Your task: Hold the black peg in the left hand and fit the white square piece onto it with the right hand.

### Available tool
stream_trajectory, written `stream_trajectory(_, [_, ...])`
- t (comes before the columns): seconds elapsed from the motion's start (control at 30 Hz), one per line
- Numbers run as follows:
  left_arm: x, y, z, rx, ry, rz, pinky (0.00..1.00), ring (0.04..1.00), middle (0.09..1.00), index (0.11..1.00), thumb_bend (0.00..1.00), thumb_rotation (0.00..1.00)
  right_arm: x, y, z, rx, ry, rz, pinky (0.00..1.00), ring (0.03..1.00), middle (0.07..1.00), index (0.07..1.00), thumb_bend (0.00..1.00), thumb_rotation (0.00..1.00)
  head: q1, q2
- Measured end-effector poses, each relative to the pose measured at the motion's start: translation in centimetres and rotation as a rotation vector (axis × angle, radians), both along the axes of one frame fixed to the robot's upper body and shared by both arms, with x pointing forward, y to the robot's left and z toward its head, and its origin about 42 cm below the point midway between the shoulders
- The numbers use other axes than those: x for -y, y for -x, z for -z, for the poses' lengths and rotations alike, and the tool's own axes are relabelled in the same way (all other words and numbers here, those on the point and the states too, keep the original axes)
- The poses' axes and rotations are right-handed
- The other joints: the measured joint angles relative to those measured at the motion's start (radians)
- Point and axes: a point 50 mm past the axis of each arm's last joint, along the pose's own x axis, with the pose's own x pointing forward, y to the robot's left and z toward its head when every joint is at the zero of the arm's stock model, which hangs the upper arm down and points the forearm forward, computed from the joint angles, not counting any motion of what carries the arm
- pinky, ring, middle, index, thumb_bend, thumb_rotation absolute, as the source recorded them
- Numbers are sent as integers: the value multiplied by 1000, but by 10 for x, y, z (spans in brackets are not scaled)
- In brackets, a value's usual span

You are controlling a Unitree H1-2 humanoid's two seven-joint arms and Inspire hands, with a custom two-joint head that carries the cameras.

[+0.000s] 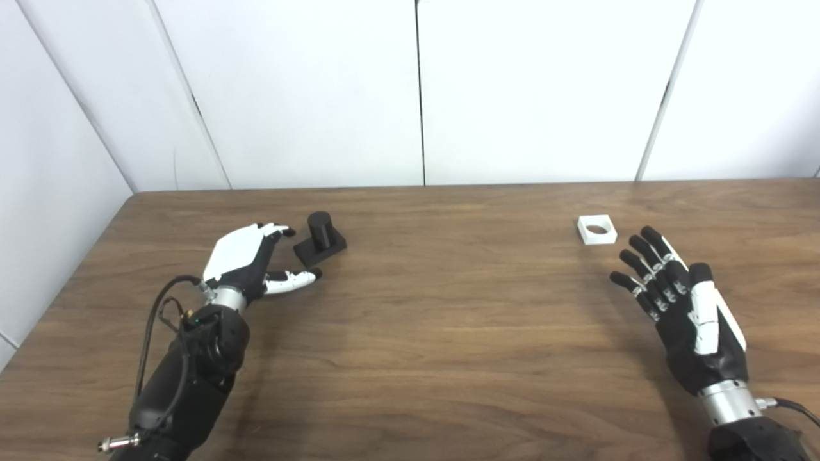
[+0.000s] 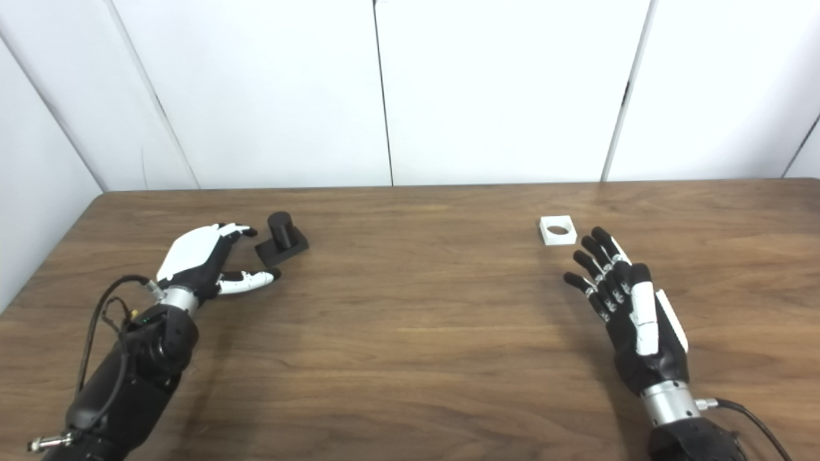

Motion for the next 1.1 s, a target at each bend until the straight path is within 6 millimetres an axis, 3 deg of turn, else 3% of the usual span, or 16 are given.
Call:
stream_trajectory(0.5, [3,-12,7,-6,-5,16,1000,970,917,809,672,541,1,3,-1,11,1,5,807,919,938,938,628,975,-14,0])
stream_trajectory(1.1, [6,-21,12,19,20,10,1000,956,890,692,672,435,3,8,-1,15,4,12,816,917,935,933,638,969,-6,-3])
